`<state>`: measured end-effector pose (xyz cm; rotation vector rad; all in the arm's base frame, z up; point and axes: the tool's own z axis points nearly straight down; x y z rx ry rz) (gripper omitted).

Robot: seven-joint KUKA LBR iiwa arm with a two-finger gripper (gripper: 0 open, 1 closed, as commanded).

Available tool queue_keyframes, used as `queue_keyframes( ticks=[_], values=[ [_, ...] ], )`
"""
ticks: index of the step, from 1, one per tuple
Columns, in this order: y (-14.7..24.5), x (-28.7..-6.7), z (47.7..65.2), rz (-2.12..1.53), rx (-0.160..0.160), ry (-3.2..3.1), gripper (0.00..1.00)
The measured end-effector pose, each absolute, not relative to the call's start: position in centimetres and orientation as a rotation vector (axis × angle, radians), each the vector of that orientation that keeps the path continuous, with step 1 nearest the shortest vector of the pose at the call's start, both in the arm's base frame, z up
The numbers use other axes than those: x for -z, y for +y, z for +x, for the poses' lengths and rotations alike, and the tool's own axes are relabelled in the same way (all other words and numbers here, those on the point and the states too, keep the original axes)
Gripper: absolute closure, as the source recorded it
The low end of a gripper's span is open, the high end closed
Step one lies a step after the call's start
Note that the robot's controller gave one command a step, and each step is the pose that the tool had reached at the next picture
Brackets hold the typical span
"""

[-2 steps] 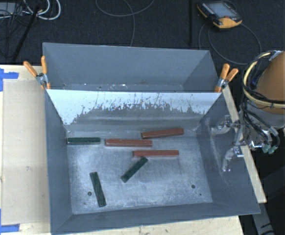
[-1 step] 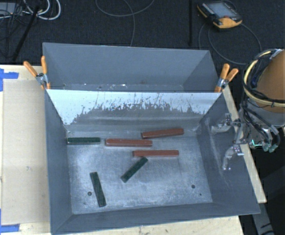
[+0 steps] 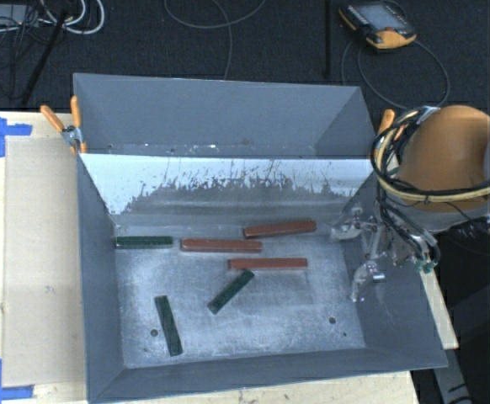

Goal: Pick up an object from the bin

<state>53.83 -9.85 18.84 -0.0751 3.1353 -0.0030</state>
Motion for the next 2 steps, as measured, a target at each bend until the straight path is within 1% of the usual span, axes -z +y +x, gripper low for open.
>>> queue_keyframes(
  ticks=[1, 2],
  values=[
    [-9.1, -12.2, 57.4, -0.116, 0.001, 3.132, 0.0],
    [-5.7, -10.5, 56.8, 0.051, -0.002, 3.15, 0.0]
  ],
)
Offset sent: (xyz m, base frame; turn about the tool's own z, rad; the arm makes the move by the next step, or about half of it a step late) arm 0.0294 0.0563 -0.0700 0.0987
